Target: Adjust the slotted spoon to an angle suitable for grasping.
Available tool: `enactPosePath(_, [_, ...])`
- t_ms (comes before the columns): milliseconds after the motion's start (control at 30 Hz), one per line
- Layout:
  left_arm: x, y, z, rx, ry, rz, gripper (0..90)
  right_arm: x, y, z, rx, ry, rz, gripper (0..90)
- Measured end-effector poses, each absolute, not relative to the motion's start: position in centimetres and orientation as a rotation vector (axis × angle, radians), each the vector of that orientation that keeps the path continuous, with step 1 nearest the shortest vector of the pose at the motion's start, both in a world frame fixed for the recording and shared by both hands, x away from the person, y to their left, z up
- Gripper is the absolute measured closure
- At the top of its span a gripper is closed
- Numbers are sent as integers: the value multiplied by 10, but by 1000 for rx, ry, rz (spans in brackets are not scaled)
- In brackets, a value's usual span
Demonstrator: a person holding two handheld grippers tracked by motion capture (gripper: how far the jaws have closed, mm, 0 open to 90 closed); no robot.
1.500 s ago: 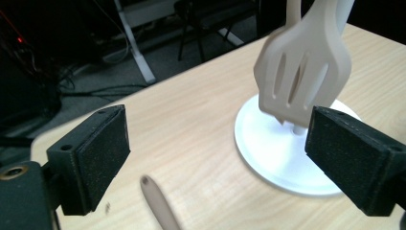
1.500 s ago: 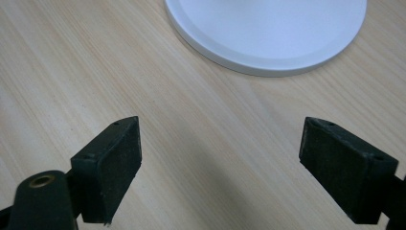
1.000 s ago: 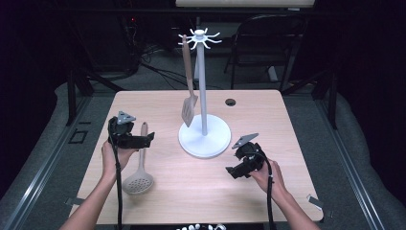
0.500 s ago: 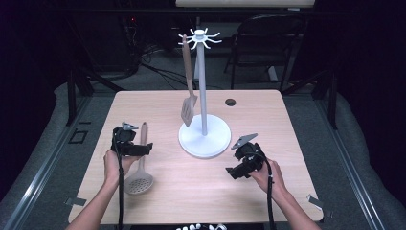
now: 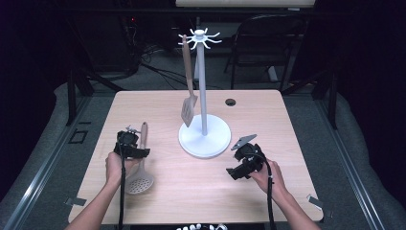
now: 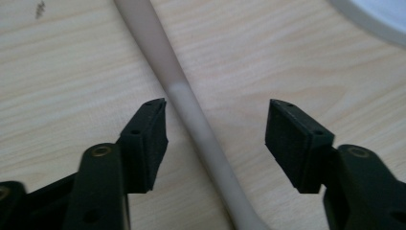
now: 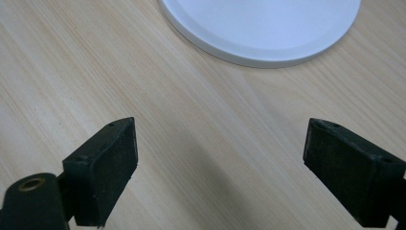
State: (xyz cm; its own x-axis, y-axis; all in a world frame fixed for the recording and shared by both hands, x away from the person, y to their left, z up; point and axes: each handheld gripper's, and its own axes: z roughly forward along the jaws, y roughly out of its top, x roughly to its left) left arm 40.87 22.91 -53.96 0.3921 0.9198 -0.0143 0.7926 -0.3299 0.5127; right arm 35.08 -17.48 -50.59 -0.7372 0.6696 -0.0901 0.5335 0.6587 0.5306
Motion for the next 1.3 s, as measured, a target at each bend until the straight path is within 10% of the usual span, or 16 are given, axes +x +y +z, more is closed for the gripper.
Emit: enactPosePath(1300, [417, 234, -553, 2351, 1407, 214, 679, 350, -171, -508, 953, 2607, 698, 121])
